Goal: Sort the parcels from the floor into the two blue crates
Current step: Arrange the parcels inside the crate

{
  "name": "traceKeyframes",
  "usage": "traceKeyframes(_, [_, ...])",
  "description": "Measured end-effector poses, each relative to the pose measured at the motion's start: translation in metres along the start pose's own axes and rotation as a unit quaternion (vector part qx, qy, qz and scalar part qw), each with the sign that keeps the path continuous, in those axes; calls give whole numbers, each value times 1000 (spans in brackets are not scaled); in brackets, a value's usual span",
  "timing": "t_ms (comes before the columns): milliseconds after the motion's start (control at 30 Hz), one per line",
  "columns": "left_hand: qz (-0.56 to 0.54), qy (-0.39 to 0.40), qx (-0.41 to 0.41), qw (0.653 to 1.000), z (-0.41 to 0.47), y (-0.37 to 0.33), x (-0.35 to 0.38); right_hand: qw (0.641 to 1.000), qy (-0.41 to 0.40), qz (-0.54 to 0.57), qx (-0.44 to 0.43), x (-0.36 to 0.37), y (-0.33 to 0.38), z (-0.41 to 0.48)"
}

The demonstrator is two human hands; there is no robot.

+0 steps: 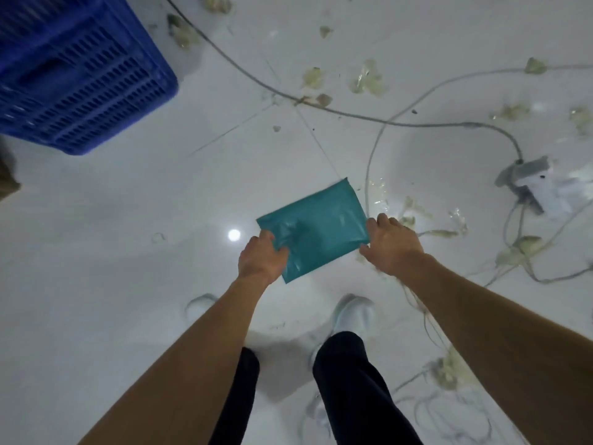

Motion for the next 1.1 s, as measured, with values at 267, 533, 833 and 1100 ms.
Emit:
traceKeyframes(267, [-69, 2, -89, 994, 131, 24, 126, 993, -31, 106, 42, 111, -61, 137])
traceKeyframes(533, [-219, -30, -191, 956, 184, 43, 161, 975, -96, 177, 92, 146, -92, 203])
traceKeyframes(833, [-247, -34, -210, 946, 193, 52, 162, 915, -130, 330, 194, 158, -106, 216])
traceKeyframes(1100, [-235, -49, -179, 954, 196, 43, 157, 905, -133, 359, 185, 159, -107, 213])
Point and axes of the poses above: each hand's wrist, its own z-axis towards the middle knuckle, its own x-axis out of the palm, y = z × x, the point moved 7 cm from there along z, towards the middle knuckle, and after that the axes turned 14 degrees about -x, right-handed, at the moved point
